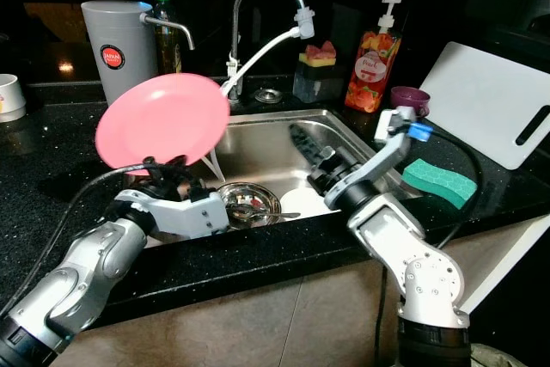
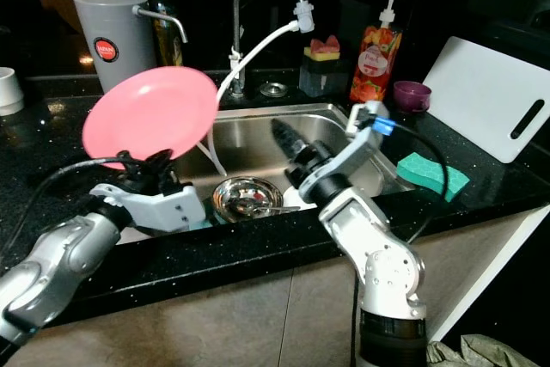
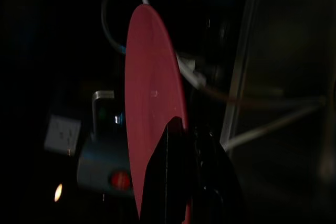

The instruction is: Kitchen organization

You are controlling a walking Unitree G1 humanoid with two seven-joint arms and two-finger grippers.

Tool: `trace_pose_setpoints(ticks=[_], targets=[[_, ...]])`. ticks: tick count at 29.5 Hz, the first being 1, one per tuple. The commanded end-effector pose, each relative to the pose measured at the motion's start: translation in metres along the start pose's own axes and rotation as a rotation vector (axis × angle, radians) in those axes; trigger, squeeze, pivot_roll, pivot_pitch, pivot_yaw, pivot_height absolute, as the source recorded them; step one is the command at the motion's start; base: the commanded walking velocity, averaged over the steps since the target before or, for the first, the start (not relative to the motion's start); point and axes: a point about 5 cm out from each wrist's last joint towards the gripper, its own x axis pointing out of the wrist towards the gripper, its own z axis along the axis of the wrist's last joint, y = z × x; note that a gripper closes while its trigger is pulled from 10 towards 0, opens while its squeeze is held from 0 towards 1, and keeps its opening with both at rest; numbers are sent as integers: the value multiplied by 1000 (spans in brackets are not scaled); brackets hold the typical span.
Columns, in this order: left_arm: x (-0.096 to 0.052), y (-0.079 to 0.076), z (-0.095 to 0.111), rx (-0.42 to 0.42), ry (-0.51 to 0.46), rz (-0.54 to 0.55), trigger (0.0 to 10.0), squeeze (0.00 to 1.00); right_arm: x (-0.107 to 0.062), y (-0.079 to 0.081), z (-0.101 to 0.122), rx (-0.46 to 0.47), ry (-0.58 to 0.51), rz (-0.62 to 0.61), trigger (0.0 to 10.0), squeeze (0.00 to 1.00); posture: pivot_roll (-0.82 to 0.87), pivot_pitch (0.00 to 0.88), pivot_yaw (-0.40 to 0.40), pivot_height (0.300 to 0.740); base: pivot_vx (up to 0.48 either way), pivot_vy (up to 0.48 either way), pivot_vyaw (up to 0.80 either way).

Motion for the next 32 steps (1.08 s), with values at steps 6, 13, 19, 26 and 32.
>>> trace_pose_setpoints(ticks=[6, 13, 19, 26, 32], targets=[[6, 6, 23, 34, -208, 44, 10000, 0, 3, -7, 0, 110, 36, -15, 10000, 0, 116, 67, -96, 740, 0, 0, 0], [10, 1, 31, 25, -281, 36, 10000, 0, 4, -11, 0, 126, 54, -42, 10000, 0, 107, 60, -98, 740, 0, 0, 0], [12, -6, 35, 21, -327, 10, 10000, 0, 5, -10, 3, 134, 44, -37, 10000, 0, 102, 58, -96, 740, 0, 0, 0], [22, 8, 11, 66, -226, 71, 10000, 0, 4, -9, 3, 126, 45, -38, 10000, 0, 94, 56, -90, 740, 0, 0, 0], [20, 4, 6, 82, -237, 49, 10000, 0, 2, -9, 4, 129, 40, -45, 10000, 0, 87, 51, -87, 740, 0, 0, 0]])
